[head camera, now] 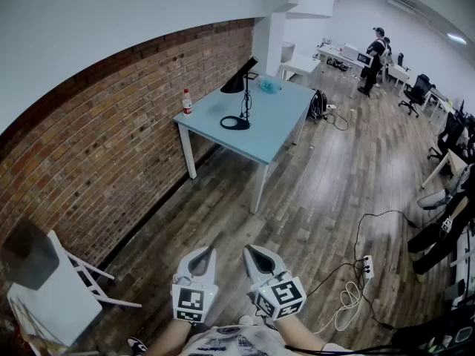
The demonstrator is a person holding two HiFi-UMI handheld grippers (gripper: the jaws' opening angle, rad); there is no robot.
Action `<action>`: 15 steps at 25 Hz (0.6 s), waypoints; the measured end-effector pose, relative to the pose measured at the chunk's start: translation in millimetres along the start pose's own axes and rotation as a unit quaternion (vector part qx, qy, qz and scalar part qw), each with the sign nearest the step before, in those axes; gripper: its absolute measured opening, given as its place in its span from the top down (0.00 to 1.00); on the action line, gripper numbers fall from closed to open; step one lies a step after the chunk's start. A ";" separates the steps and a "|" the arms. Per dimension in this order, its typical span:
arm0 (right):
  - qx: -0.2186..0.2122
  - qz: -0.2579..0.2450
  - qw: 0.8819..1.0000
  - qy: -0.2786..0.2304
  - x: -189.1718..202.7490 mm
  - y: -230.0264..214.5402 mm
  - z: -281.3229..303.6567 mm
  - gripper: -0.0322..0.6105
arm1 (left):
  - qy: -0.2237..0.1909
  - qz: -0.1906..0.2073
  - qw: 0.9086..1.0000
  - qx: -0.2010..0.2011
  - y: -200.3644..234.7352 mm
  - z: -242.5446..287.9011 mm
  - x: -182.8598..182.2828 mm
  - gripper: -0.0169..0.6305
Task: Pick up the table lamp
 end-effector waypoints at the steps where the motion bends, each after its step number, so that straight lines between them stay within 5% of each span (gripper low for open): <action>1: -0.002 -0.003 1.000 0.000 -1.0 -4.5 -1.6 0.95 | 0.002 -0.001 1.000 -0.001 -2.8 2.4 -0.1 0.99; 15: -0.019 0.013 1.000 0.002 5.1 -71.8 -14.6 0.95 | 0.020 -0.010 1.000 -0.010 -37.8 48.9 2.9 0.99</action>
Point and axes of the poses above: the fingertips, and each gripper's own axes: z forward along the fingers, y to its left, x out of its underside, the point moved 8 cm from there along -z, backward along the fingers, and after that the axes turned 5 degrees about -z, right-handed, at the moved point
